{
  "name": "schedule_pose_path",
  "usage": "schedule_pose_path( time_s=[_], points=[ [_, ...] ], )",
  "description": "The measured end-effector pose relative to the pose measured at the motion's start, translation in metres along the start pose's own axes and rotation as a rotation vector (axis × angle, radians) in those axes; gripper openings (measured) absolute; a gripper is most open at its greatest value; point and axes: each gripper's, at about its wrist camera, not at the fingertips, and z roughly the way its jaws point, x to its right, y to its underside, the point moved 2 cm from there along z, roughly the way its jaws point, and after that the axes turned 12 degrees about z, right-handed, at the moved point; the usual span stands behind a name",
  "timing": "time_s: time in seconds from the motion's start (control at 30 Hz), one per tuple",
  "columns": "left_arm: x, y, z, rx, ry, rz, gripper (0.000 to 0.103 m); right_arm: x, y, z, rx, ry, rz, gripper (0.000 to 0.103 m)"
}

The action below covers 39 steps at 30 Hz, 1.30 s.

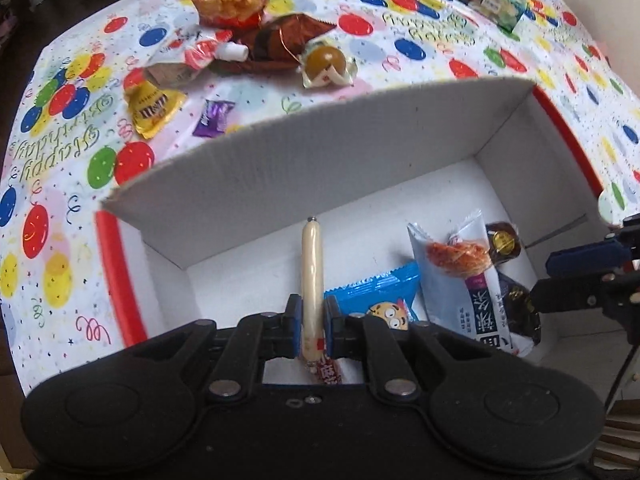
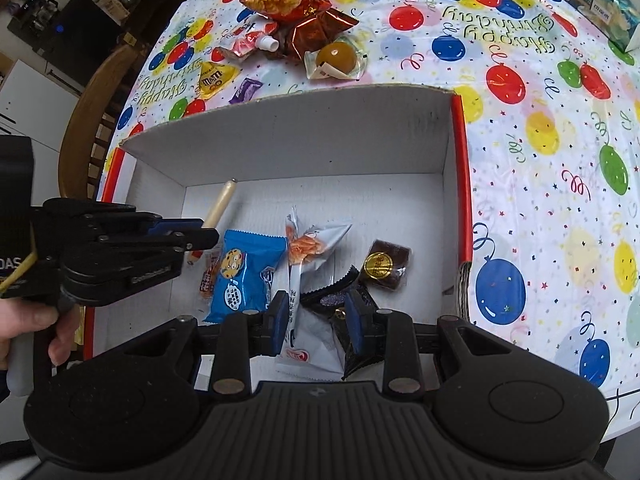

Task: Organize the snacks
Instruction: 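Carry stick and chocolate square into the white box and open both tools, then move both tools back over the snacks on the table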

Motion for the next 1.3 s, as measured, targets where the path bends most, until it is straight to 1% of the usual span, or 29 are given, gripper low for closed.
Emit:
schedule_pose_path(
  time_s=[0.23,0.4,0.47,0.53,0.6,0.63,0.67,0.7,0.87,0.9,0.93,0.97,1.0,1.03,1.1,1.17,1.23,1.3],
  points=[
    [0.001,-0.001,0.009,-0.023,0.012,-0.005,0.009,0.001,-0.001,-0.003,0.006,0.001,0.003,0.030],
    [-0.002,-0.001,0.001,-0.013,0.037,-0.038,0.010,-0.002,-0.001,-0.008,0.010,0.002,-0.006,0.030],
    [-0.003,0.000,-0.006,-0.006,0.054,-0.050,0.010,-0.005,-0.001,-0.012,0.016,0.000,-0.016,0.032],
    [-0.004,0.001,-0.014,0.008,0.069,-0.058,0.011,-0.009,-0.001,-0.017,0.027,-0.004,-0.024,0.043],
    [-0.004,0.002,-0.025,0.033,0.075,-0.054,0.012,-0.013,-0.001,-0.024,0.041,-0.010,-0.036,0.049],
    [-0.003,0.002,-0.031,0.051,0.073,-0.050,0.015,-0.015,-0.001,-0.028,0.048,-0.012,-0.043,0.052],
    [-0.004,0.003,-0.037,0.070,0.076,-0.049,0.016,-0.018,-0.002,-0.031,0.055,-0.013,-0.050,0.053],
    [-0.005,0.003,-0.043,0.083,0.080,-0.054,0.020,-0.020,-0.002,-0.035,0.062,-0.014,-0.058,0.053],
    [-0.013,0.004,-0.068,0.141,0.109,-0.089,0.027,-0.028,-0.007,-0.049,0.090,-0.015,-0.082,0.055],
    [-0.015,0.003,-0.073,0.153,0.107,-0.089,0.030,-0.030,-0.008,-0.052,0.096,-0.015,-0.086,0.060],
    [-0.016,0.003,-0.079,0.168,0.102,-0.086,0.033,-0.031,-0.010,-0.055,0.103,-0.016,-0.091,0.069],
    [-0.019,0.002,-0.085,0.185,0.092,-0.086,0.036,-0.033,-0.012,-0.058,0.112,-0.018,-0.097,0.074],
    [-0.022,0.001,-0.092,0.203,0.080,-0.090,0.050,-0.035,-0.013,-0.061,0.120,-0.022,-0.104,0.077],
    [-0.026,0.001,-0.098,0.224,0.064,-0.099,0.069,-0.037,-0.015,-0.064,0.126,-0.024,-0.109,0.077],
    [-0.034,-0.001,-0.112,0.274,0.013,-0.110,0.090,-0.039,-0.021,-0.069,0.138,-0.034,-0.112,0.077],
    [-0.041,-0.005,-0.122,0.302,-0.028,-0.100,0.090,-0.042,-0.027,-0.073,0.151,-0.048,-0.111,0.082],
    [-0.049,-0.010,-0.128,0.314,-0.044,-0.104,0.094,-0.043,-0.036,-0.077,0.170,-0.065,-0.105,0.096],
    [-0.057,-0.014,-0.133,0.329,-0.072,-0.117,0.098,-0.045,-0.044,-0.080,0.184,-0.077,-0.107,0.103]
  ],
)
